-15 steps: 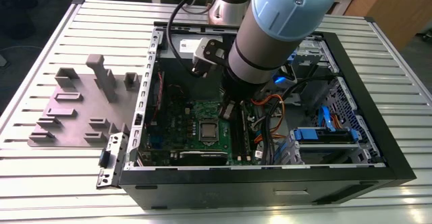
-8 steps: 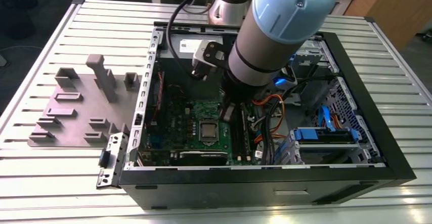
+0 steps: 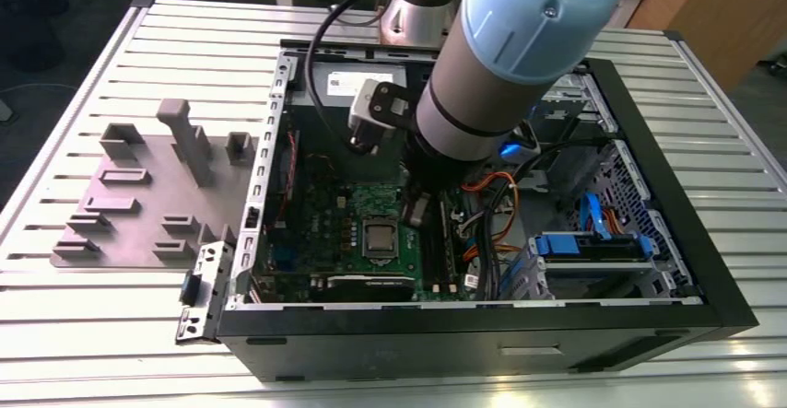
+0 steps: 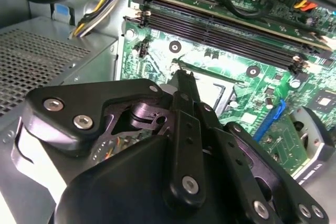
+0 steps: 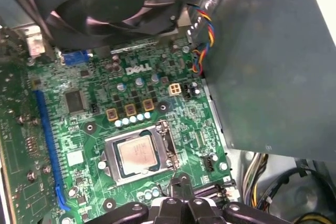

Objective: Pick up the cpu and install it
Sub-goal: 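Install the first cpu locking lever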

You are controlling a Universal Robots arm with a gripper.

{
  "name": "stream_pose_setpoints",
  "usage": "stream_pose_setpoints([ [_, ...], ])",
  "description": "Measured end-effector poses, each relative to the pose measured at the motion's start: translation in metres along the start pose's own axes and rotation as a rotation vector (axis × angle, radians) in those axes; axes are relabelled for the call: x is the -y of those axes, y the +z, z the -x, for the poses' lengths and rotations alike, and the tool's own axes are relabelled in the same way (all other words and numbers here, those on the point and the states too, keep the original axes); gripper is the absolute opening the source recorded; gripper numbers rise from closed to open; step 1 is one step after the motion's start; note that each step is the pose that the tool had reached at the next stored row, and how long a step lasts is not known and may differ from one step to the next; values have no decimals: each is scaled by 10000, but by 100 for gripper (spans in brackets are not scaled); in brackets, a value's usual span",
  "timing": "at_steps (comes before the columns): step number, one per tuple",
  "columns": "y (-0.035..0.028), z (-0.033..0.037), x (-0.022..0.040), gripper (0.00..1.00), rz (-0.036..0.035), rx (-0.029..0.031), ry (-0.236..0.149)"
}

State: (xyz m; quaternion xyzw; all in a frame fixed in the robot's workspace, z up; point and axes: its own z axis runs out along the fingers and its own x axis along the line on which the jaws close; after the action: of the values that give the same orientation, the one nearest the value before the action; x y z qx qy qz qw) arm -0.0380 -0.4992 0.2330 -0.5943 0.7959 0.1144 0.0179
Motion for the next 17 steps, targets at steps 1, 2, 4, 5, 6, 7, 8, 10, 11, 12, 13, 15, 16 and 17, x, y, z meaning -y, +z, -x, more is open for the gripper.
stream_pose_setpoints([
  [1, -1, -5, 1, 11, -8, -6, -74],
  [2, -2, -11, 3, 11, -21, -6, -115],
  [4, -3, -17, 5, 11, -44, -5, -188],
  [5, -3, -19, 5, 11, -52, -6, -226],
  [6, -3, -19, 5, 11, -67, -6, -277],
  [7, -2, -19, 4, 11, -91, -4, -324],
  [8, -2, -20, 3, 11, -115, -1, -367],
  [10, -1, -21, 0, 11, -150, 2, -440],
  [11, -1, -22, -5, 11, -152, 1, -471],
  [12, -1, -24, -10, 11, -153, -5, -502],
  [13, -1, -26, -16, 11, -153, -10, -531],
  [15, 2, -29, -23, 11, -147, -18, -622],
  [16, 4, -29, -23, 11, -132, -33, -732],
  [17, 6, -30, -23, 11, -107, -54, -874],
])
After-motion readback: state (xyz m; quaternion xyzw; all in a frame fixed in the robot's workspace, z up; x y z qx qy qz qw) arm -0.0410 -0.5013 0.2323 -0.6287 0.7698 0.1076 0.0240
